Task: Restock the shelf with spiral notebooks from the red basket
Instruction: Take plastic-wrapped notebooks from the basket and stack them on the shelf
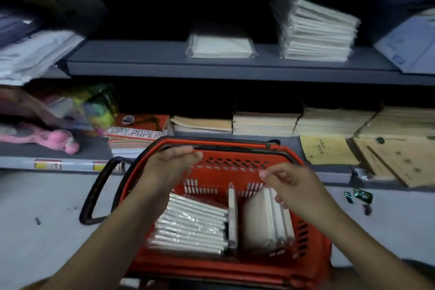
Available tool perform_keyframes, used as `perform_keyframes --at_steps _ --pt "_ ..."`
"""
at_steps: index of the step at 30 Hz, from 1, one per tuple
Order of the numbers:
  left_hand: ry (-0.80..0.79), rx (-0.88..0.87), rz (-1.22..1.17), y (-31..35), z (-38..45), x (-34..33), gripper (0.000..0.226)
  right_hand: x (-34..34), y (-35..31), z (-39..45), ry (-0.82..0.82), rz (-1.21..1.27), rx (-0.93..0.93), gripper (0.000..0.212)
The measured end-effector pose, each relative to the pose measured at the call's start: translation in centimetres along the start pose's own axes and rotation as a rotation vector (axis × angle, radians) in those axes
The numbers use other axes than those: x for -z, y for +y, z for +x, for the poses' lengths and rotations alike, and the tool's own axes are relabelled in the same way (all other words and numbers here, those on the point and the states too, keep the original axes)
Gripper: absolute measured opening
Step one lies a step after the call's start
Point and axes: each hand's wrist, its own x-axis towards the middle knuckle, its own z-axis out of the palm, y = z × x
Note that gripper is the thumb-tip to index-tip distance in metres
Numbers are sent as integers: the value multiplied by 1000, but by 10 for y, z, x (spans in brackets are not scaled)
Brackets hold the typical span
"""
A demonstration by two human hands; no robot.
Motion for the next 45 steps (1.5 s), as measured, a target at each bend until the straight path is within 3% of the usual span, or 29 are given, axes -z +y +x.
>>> perform_keyframes --at_steps 3,6,13,16,20,23,27,36,42,45 --pt "-68 167 -63 -20 -3 2 30 -29 23 -2 -178 -49 -154 28" --pt "-112 168 -76 -22 -3 -7 32 -66 38 7 -274 -62 -254 44" --pt "-206 133 56 -27 0 -39 27 -129 78 13 -387 -119 -441 39" --pt "-234 150 125 -34 6 -42 28 -139 88 14 -397 -192 -392 42" --pt "-222 174 164 -42 15 -40 29 -131 90 25 -495 -140 -380 23" --pt "-203 195 183 -46 17 -39 28 -134 107 21 -624 -280 -349 61" --pt "-186 210 221 -54 19 -40 31 -148 109 5 -487 -341 -299 38" --pt "-210 234 313 -77 9 -43 28 -126 94 7 -238 -452 -481 41" --pt "-229 215 288 -75 8 -42 20 -73 55 25 -12 -148 -506 28" --pt "-259 182 281 -70 9 -38 18 -43 36 17 22 -61 -453 26"
